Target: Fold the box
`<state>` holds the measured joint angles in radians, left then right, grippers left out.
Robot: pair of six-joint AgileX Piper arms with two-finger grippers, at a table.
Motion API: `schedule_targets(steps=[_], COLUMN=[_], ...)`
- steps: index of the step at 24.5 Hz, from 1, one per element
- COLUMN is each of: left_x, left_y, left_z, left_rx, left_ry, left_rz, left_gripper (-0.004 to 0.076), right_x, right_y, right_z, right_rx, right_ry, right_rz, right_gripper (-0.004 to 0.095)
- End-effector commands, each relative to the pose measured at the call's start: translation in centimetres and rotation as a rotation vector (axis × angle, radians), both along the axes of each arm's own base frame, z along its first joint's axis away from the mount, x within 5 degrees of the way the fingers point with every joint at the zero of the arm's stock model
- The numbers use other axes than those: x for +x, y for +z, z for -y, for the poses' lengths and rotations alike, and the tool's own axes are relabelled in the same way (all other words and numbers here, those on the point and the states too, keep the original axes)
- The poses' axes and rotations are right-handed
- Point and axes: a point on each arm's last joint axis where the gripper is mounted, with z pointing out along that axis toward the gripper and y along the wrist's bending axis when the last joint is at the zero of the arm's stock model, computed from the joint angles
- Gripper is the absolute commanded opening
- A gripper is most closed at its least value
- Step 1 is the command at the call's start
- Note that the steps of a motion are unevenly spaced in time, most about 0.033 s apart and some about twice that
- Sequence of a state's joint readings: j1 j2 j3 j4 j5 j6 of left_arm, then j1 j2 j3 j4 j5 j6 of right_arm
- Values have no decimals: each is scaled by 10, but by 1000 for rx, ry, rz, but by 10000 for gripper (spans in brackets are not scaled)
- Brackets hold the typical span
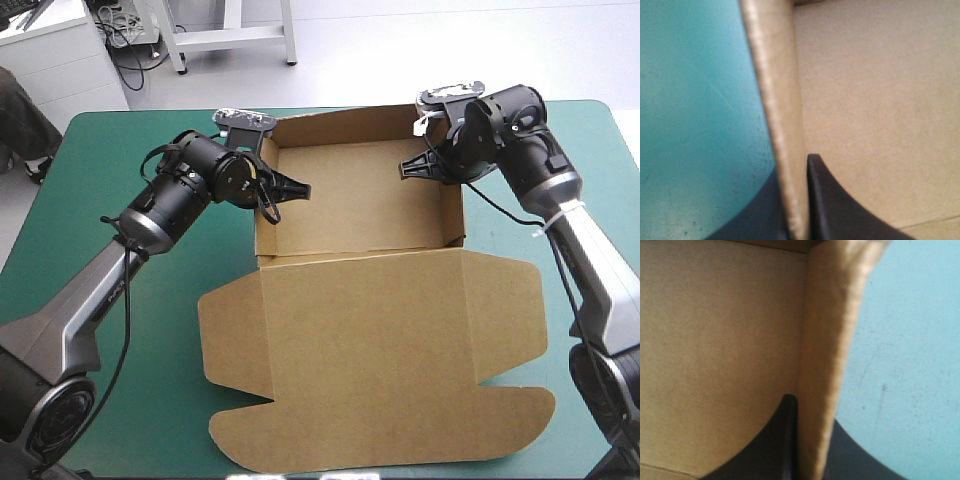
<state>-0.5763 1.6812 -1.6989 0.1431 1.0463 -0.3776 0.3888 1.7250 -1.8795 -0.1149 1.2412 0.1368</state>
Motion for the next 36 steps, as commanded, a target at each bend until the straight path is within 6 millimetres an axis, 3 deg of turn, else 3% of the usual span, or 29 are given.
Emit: schedule_targets(steps=[1, 6, 13, 28, 30, 31, 32, 33, 35, 36], left_x=[0, 15, 37, 56, 56, 56, 55, 54, 53, 52], left_y=[20, -6, -32, -70, -72, -71, -71, -70, -70, -69], left_z=[14, 22, 12, 10, 10, 10, 10, 9, 7, 5], left_rx=[-99, -25, -56, -17, -12, -11, -10, -13, 0, 21], left_ry=[-99, -146, -104, -134, -135, -136, -136, -130, -109, -105], left_rz=[131, 91, -17, -135, -143, -146, -148, -151, -163, -174], left_gripper=[-12, -11, -10, 12, 137, 270, 325, 430, 504, 504], right_x=[-5, 14, 32, 49, 50, 50, 49, 49, 49, 49], right_y=[7, -24, -53, -83, -85, -85, -85, -85, -85, -84], right_z=[-19, -26, -28, -25, -26, -27, -27, -27, -27, -27], right_rx=[119, 66, 44, 25, 24, 31, 36, 36, 38, 40], right_ry=[119, 148, 138, 155, 155, 161, 164, 164, 160, 158], right_rz=[-1, -91, -156, -229, -238, -240, -241, -241, -242, -239], right_gripper=[-18, -18, -18, 11, 136, 282, 377, 563, 731, 757])
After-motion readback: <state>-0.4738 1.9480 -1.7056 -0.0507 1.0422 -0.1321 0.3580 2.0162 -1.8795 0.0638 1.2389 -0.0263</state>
